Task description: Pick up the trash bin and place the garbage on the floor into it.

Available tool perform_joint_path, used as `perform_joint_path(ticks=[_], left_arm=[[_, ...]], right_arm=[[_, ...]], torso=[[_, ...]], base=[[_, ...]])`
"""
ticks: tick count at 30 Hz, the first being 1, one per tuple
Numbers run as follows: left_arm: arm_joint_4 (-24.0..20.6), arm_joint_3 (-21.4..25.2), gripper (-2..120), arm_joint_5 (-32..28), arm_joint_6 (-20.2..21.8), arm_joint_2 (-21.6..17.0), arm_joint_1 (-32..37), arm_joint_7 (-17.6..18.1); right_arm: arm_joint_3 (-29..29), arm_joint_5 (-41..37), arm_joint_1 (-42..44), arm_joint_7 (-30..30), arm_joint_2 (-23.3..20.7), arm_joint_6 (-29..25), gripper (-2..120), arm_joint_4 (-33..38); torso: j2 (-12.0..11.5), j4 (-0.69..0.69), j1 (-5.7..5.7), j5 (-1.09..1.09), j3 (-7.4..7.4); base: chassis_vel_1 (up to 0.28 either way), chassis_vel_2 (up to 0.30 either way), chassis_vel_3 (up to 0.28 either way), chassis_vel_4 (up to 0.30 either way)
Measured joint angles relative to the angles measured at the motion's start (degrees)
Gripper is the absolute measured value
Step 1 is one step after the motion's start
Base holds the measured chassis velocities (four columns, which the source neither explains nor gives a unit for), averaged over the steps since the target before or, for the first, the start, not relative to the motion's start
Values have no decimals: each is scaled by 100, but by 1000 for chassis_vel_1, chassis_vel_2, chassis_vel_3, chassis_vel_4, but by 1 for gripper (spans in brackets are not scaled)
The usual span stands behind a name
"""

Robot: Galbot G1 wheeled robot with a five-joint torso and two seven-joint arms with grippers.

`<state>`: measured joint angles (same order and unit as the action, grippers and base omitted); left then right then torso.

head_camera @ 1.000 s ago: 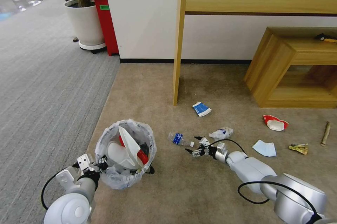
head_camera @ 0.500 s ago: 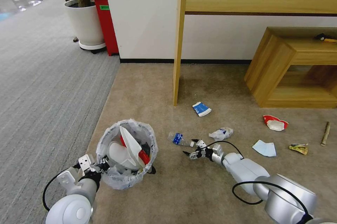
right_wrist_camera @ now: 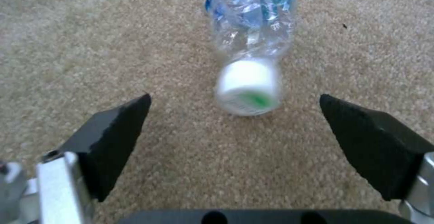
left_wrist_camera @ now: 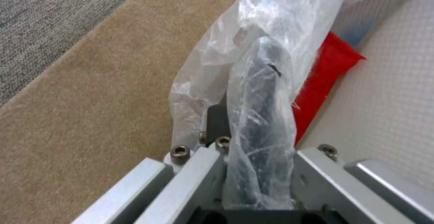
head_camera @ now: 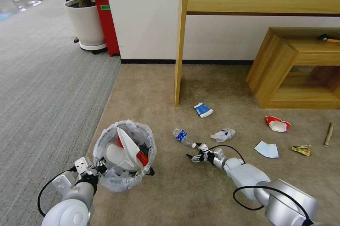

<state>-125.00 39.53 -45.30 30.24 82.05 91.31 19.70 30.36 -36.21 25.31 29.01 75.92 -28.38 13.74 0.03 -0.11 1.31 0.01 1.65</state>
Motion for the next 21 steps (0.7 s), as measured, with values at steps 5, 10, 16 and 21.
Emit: perform_joint_path(ticks=[5,10,16,21], left_arm=[[12,-14,0,27,-30,24,2,-11],[14,-16,0,30,-41,26,0,-19],[4,-46,0,29,-53,40,-15,-19],[4,-46,0,29,-58,42,-15,-19]], right_arm=[[-22,78,22,-54,-7,-72,74,14],[-37,94,22,-79,-7,-90,66,12],[-56,98,43,-78,-23,-150,44,28],[-65,102,52,-76,-32,-158,32,29]], torso=[[0,0,0,0,0],[0,0,0,0,0],[0,0,0,0,0],[0,0,0,0,0]], base=[[0,0,0,0],[0,0,0,0],[0,0,0,0],[0,0,0,0]])
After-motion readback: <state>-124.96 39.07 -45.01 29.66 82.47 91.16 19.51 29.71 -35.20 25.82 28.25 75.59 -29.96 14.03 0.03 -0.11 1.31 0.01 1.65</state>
